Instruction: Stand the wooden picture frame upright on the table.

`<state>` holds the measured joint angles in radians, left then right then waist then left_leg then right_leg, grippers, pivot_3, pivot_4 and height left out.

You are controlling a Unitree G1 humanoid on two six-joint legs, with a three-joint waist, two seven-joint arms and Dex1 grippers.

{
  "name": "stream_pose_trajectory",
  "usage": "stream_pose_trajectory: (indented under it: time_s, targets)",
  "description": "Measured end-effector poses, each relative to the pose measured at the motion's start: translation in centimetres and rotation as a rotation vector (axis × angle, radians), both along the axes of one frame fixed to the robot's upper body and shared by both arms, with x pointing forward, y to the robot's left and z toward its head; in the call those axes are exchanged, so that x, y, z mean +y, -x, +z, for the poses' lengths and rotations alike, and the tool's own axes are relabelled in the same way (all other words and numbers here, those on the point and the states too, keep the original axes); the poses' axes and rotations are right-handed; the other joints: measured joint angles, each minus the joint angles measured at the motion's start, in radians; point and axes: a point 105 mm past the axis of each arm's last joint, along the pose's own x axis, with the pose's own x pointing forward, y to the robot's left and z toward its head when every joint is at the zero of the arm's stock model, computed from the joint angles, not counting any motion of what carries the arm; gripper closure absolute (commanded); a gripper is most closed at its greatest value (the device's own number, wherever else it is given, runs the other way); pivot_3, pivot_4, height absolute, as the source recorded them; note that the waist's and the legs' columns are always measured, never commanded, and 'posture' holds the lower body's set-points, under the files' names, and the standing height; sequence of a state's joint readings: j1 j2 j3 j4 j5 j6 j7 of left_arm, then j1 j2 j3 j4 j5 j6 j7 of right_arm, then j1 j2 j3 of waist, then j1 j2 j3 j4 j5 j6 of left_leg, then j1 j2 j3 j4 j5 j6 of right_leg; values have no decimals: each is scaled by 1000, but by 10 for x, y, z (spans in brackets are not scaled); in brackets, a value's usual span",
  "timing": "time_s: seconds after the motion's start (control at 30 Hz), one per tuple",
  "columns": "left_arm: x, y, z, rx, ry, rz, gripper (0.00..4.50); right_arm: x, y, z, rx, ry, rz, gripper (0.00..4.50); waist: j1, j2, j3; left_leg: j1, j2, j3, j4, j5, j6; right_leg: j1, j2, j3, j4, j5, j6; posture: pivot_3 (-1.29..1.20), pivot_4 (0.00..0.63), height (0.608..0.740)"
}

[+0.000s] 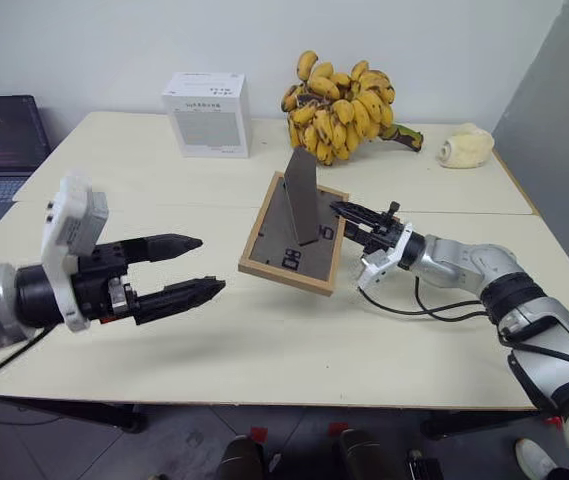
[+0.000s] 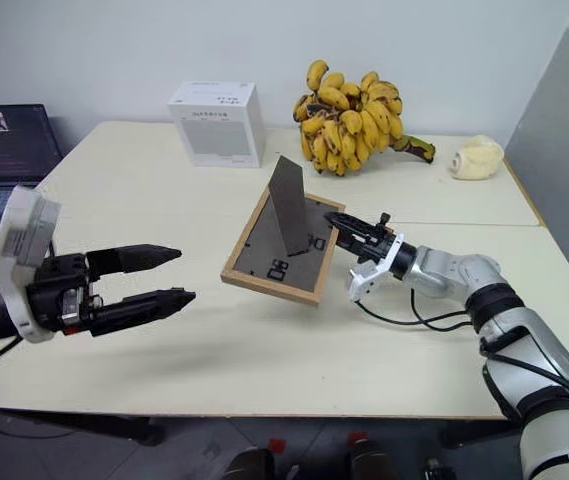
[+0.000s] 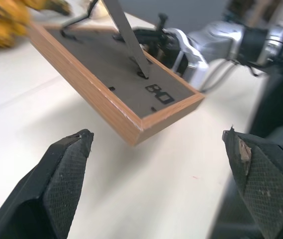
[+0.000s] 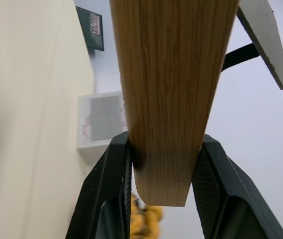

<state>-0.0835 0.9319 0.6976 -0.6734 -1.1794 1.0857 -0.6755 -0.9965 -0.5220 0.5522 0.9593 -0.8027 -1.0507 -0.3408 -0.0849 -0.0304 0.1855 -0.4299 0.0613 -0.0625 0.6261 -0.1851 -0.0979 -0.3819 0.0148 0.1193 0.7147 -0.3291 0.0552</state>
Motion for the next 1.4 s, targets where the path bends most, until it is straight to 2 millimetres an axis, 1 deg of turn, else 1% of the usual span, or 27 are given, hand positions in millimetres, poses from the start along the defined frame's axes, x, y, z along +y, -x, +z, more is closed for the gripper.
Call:
stream_pose_trajectory:
  time_s: [0.07,0.13,0.2,0.27,0.33,0.43,0.53,0.6,0.67,0.83,0.9,1.03,1.1,1.17,1.2,1.3,1.33,1.4]
  targets:
    - [3,0,-8,-8,28,76,26,7,-3,-4,159,-53,3,3068,-1,-1,1,3,0,-1,0,0,0,4,0,-1,-1,0,0,0,150,740]
    - [5,1,-13,-14,50,126,26,16,-5,-12,377,-128,25,3068,-1,-2,1,10,1,-2,-2,0,0,13,0,-3,-3,0,0,0,150,740]
    - [4,4,-15,-22,48,148,26,19,-3,-22,585,-160,59,3068,4,-1,2,11,0,-4,-2,0,0,14,0,-4,-3,0,0,0,150,740]
    - [4,9,-19,-16,66,166,26,18,2,-32,838,-187,122,3068,7,0,3,12,1,-4,-2,-1,0,16,-1,-5,-3,0,0,0,150,740]
    - [2,13,-22,-4,75,171,26,17,11,-39,1047,-200,199,3068,10,1,5,12,1,-5,-2,-1,0,16,0,-6,-3,-1,-1,0,150,740]
    - [1,14,-21,-19,79,183,26,20,27,-42,1269,-198,311,3068,10,3,6,12,1,-5,-3,-1,0,13,1,-5,-2,-2,-3,0,150,740]
    - [2,14,-20,-29,73,198,26,24,39,-45,1420,-209,384,3068,10,4,6,12,2,-4,-4,-1,0,12,2,-5,-2,-4,-5,0,150,740]
    - [2,14,-17,-35,71,191,26,28,44,-48,1498,-230,416,3068,10,4,6,12,2,-4,-5,-1,0,11,2,-5,-2,-4,-5,0,150,740]
    - [1,14,-15,-40,70,188,26,35,45,-51,1555,-266,431,3068,9,4,6,12,2,-2,-6,-1,0,10,2,-4,-2,-4,-5,0,150,740]
    - [-1,16,-15,-28,53,169,26,53,50,-57,1608,-296,469,3068,4,4,6,12,2,0,-9,-1,0,8,2,-2,-3,-4,-4,0,150,740]
    - [-2,17,-16,-21,43,163,26,58,50,-63,1630,-301,464,3068,4,4,7,12,2,1,-11,-1,-1,8,2,-1,-4,-4,-4,0,150,740]
    - [-4,18,-14,-18,35,147,26,59,46,-82,1688,-316,409,3068,4,3,7,13,2,3,-12,-1,-1,7,2,0,-5,-4,-4,0,150,740]
    - [-5,19,-14,-12,36,140,26,56,44,-87,1698,-338,397,3068,4,3,7,13,2,3,-13,-1,-1,7,2,1,-5,-4,-4,0,150,740]
    - [-7,19,-16,-2,28,136,0,55,42,-92,1694,-344,384,2521,3,3,7,13,2,4,-13,-1,-1,6,2,1,-5,-4,-4,0,150,740]
    - [-7,19,-17,-1,26,136,0,55,42,-92,1687,-349,382,2444,3,3,7,13,3,4,-13,-1,-1,6,2,1,-5,-4,-4,0,150,740]
    - [-9,20,-15,-14,21,131,0,51,38,-95,1682,-371,359,1707,3,3,7,13,3,4,-13,0,-1,6,2,1,-5,-5,-4,0,150,740]
    - [-9,20,-15,-18,20,131,0,51,37,-96,1675,-368,346,1549,3,3,7,13,3,5,-13,0,-1,6,2,2,-6,-5,-3,0,150,740]
    - [-9,20,-15,-21,8,124,0,50,36,-97,1657,-359,327,1549,2,3,7,13,3,5,-14,0,-1,6,2,2,-6,-5,-3,0,150,740]
